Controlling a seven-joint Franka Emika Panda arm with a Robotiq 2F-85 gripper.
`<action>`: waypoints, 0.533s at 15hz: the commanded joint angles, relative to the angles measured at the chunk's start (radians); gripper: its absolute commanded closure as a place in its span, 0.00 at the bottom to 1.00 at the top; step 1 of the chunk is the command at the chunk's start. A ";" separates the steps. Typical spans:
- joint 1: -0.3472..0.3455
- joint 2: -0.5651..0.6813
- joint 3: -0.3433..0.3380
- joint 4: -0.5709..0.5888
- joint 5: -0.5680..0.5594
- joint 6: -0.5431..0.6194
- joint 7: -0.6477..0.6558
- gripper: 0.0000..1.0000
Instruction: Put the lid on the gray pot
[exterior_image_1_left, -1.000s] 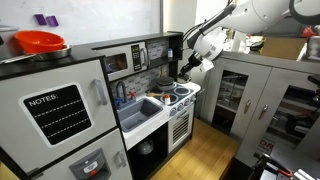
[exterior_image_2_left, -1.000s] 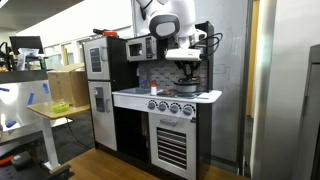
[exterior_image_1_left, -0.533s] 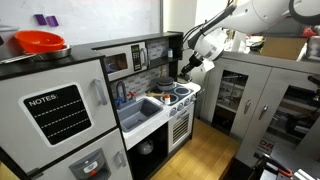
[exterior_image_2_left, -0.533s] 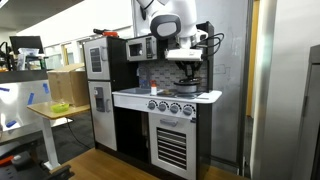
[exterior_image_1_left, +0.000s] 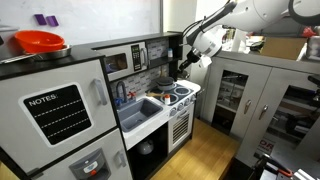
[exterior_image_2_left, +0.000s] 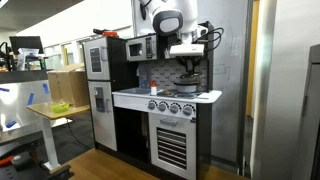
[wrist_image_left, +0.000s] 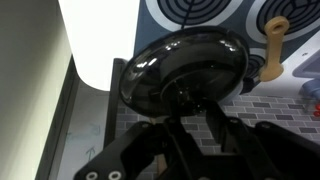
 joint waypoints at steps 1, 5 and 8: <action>-0.021 0.047 0.036 0.086 -0.040 -0.040 0.001 0.92; -0.025 0.112 0.065 0.177 -0.048 -0.040 0.013 0.92; -0.022 0.163 0.090 0.255 -0.059 -0.064 0.011 0.92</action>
